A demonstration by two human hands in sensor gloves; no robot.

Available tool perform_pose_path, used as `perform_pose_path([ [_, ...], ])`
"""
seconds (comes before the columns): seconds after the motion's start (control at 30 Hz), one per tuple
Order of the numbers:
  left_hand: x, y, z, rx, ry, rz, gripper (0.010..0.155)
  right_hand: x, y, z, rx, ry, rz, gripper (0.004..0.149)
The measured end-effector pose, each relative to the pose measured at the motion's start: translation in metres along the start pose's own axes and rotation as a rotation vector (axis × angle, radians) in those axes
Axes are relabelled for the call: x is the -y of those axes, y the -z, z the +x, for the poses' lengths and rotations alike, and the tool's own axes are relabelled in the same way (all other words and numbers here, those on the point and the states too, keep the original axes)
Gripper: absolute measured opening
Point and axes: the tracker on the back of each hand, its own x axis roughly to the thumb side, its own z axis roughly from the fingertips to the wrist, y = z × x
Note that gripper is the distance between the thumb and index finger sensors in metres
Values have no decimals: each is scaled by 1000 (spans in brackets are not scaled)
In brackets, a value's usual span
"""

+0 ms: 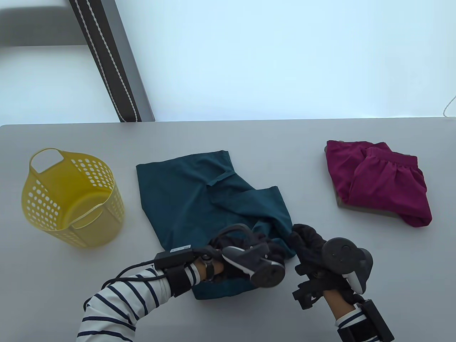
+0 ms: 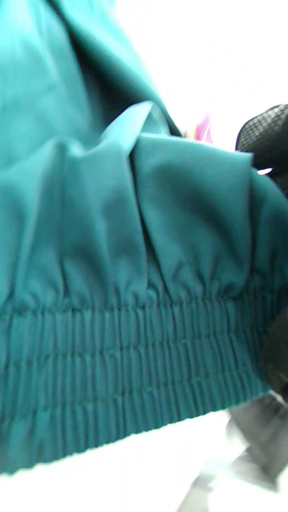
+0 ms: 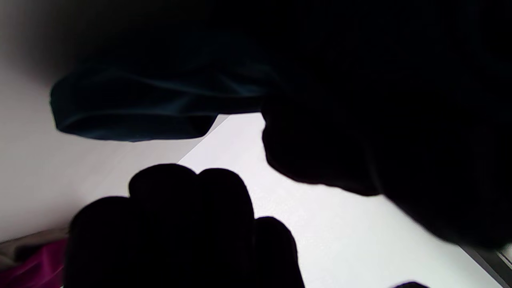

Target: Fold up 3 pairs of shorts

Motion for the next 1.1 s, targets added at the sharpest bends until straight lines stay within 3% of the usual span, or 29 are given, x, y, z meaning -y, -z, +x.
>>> perform_pose_path([
  [0.13,-57,-7,-40,-201,-107,218,43,-16,5,-7,63,183,253,82],
  [0.17,-68,-10,-48,-235,-136,259,43,-21,5,-8,50,178,271,83],
  [0.33,-118,-39,-85,-413,-232,485,43,-37,5,-15,10,3,313,72],
  [0.47,-142,-74,-111,-496,-283,599,43,-31,8,-17,-62,57,231,47],
  [0.53,-147,-92,-119,-522,-276,613,43,-21,11,-15,-79,114,191,46],
  [0.63,-149,-125,-130,-573,-256,632,43,16,17,1,-38,117,-7,45],
  [0.67,-149,-129,-131,-579,-252,634,43,19,18,2,-33,111,-19,44],
  [0.8,-159,-163,-139,-635,-182,679,47,77,33,49,99,61,-283,44],
  [0.9,-173,-187,-138,-646,-100,722,65,107,40,87,176,70,-357,44],
  [1.0,-189,-213,-132,-639,-53,799,58,138,40,136,292,84,-398,43],
  [1.1,-203,-242,-126,-572,-131,909,53,161,29,174,398,116,-382,44],
])
